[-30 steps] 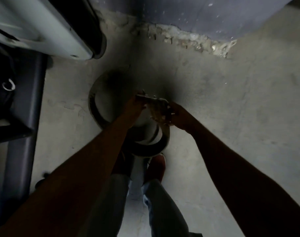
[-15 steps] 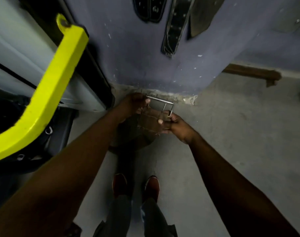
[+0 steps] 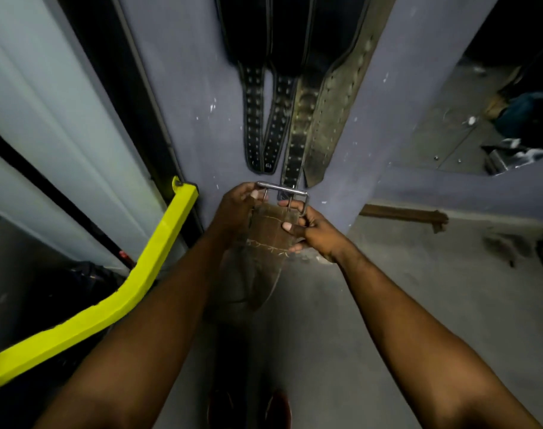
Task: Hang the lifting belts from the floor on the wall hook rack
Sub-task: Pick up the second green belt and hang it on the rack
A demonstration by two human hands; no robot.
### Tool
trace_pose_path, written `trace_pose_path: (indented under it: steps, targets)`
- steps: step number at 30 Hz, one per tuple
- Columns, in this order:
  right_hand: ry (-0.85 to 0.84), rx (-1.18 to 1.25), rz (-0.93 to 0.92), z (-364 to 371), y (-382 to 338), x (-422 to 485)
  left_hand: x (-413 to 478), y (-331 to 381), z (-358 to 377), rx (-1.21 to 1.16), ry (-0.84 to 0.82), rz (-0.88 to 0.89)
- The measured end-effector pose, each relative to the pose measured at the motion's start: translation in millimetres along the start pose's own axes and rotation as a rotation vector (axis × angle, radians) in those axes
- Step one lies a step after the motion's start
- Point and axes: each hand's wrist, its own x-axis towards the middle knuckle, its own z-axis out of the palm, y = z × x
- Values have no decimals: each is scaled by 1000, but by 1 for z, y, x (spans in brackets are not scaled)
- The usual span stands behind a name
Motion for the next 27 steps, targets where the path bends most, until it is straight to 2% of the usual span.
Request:
trace_pose_path:
  steps: [2, 4, 9, 11, 15, 19, 21, 25, 27]
  targets:
    - [13, -38, -49, -1, -38, -13, -6, 29, -2, -58, 9, 24]
    - [53, -72, -105, -3, -76, -27, -13, 55, -3, -13, 30, 95]
    - [80, -197, -254, -13, -166, -55, -34, 121, -6, 43, 236, 273]
    - [71, -270, -327, -17, -203, -65, -39, 151, -11, 0, 256, 348]
    - [117, -334, -437, -24, -262, -81, -43, 214, -23, -75, 136, 400]
    - [87, -354, -444, -31, -305, -92, -35, 283, -43, -363, -7, 169]
    - [83, -377, -453, -33, -317, -94, -34, 309, -58, -445, -78, 120]
    - [97, -264, -526, -40, -336, -97, -38, 323, -72, -580, -292, 193]
    - [114, -201, -554, -44, -347, -98, -36, 317, -70, -674, -307, 257]
